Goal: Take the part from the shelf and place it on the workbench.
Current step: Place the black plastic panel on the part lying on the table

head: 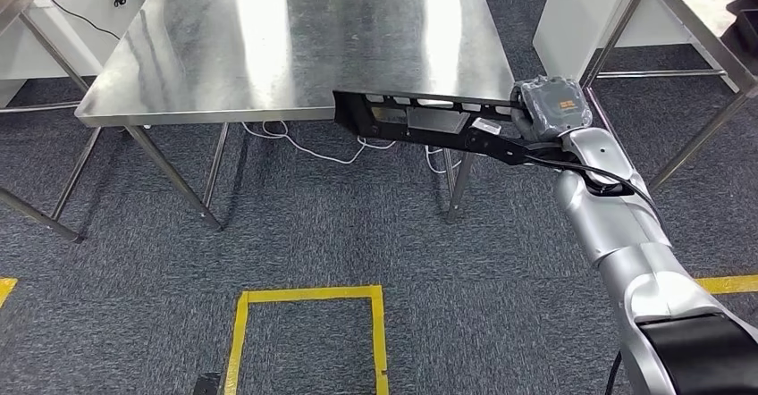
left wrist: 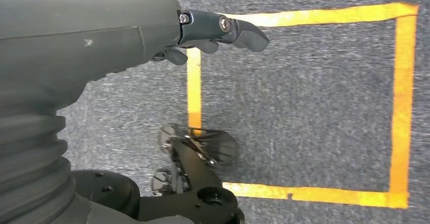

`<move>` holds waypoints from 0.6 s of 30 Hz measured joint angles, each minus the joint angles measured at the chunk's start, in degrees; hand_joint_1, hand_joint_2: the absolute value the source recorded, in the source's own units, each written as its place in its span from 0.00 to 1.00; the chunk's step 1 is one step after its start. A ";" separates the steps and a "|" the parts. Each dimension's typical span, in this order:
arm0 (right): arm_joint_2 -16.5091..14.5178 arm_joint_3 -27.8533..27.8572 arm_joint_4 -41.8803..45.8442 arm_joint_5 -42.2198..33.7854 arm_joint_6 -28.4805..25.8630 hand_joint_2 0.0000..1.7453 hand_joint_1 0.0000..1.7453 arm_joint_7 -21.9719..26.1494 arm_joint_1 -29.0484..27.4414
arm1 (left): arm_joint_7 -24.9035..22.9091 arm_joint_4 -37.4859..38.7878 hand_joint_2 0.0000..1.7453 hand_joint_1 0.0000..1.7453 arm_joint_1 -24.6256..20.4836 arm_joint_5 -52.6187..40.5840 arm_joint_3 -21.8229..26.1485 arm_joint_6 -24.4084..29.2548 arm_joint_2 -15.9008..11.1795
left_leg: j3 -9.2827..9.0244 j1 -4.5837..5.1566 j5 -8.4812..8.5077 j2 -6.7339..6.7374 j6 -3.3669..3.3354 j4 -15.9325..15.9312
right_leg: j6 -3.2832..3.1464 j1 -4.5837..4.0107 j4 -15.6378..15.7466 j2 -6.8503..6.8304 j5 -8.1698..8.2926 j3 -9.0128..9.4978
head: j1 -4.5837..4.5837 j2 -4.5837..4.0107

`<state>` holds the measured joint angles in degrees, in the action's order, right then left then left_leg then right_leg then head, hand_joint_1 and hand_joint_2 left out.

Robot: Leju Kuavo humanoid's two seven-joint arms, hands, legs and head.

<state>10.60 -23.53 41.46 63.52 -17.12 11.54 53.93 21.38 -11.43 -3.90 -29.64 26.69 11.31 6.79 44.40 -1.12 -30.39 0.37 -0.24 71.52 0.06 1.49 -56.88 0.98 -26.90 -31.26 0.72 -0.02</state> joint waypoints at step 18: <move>-3.10 -3.23 -12.77 -4.56 4.72 1.00 1.00 4.14 13.08 | -0.11 0.03 1.00 0.00 -0.12 -0.75 0.85 0.51 0.65 | -11.67 2.10 6.45 -2.11 -3.72 -15.50 | 4.16 -0.26 -2.28 -1.11 1.15 -8.16 | 0.11 0.00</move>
<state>7.50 -26.76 28.69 58.95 -12.40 15.68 67.01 21.27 -11.40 -4.02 -30.40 27.54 11.82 7.44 32.73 0.98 -23.94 -1.74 -3.95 56.02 4.22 1.23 -59.15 -0.13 -25.75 -39.42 0.83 -0.02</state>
